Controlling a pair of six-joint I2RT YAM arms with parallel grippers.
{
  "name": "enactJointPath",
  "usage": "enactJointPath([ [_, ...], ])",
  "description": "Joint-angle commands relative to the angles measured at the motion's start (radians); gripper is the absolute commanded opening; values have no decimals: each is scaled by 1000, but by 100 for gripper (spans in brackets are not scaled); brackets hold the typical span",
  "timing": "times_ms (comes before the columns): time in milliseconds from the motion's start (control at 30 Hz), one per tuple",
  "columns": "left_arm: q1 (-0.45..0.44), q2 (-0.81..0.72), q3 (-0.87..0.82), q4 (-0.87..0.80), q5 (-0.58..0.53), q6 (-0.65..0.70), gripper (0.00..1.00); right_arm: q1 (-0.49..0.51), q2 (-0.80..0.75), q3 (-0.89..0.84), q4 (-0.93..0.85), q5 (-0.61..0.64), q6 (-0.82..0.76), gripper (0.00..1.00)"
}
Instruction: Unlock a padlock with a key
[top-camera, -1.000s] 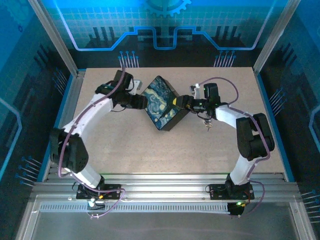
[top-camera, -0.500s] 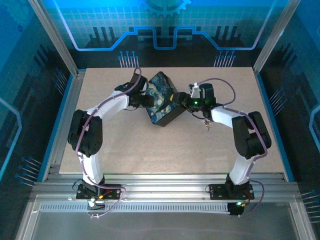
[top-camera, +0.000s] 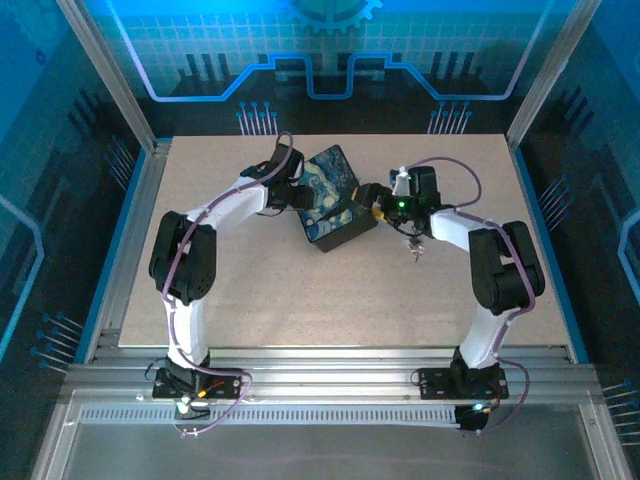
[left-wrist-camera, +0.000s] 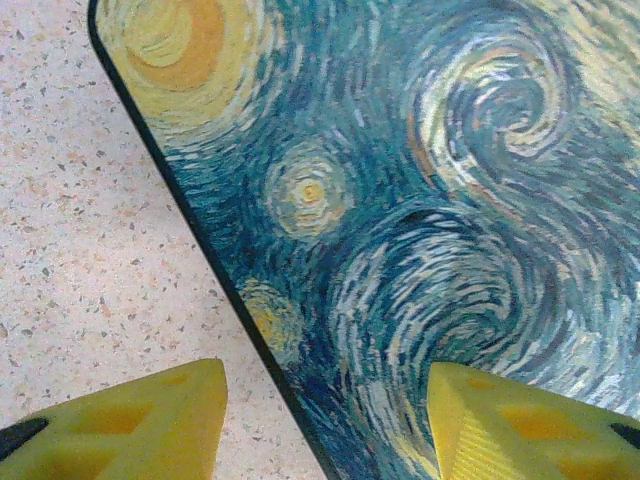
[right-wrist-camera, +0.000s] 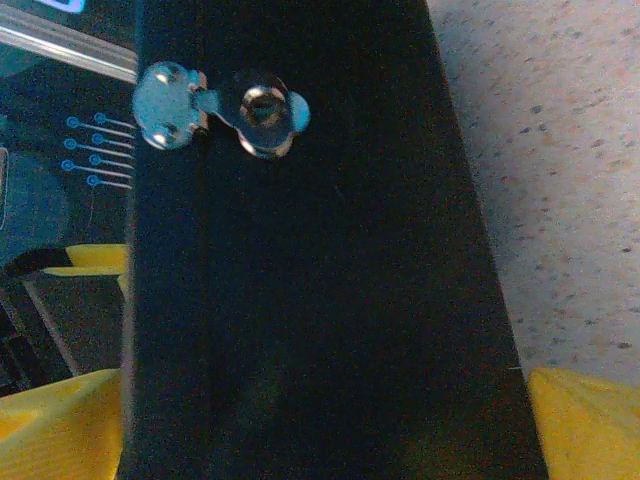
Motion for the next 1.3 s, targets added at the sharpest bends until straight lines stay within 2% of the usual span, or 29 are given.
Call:
enactJointPath([
  [0,-8,40,38,-44,-25,0,56,-20,-34,25,-43,-9,-39,100],
  [167,-9,58,55,-52,-22,-2,56,-19,-32,18,-33,-34,-56,100],
  [467,13,16,106,-93,-18,-4,58,65,17,62,-58,-51,-77,100],
  [600,68,-20,158,-170,-69,-66,60,187,39,108,-34,-2,-37,100],
  [700,116,-34,193,-258,-139,-118,61,301,118,215,-6,23,-7,100],
  [800,145,-75,153,-272,-159,-127,62,386,249,394,-27,-26,9,100],
  [867,148,-111,102,-254,-160,-116,62,410,284,447,-18,-51,18,100],
  [1033,139,-144,37,-237,-157,-77,62,381,196,384,-58,-58,-52,100],
  [1167,104,-114,70,-225,-149,-26,62,282,44,220,-71,-35,-95,100],
  [1267,49,-43,154,-251,-204,15,62,196,-38,139,-118,-28,-138,100],
])
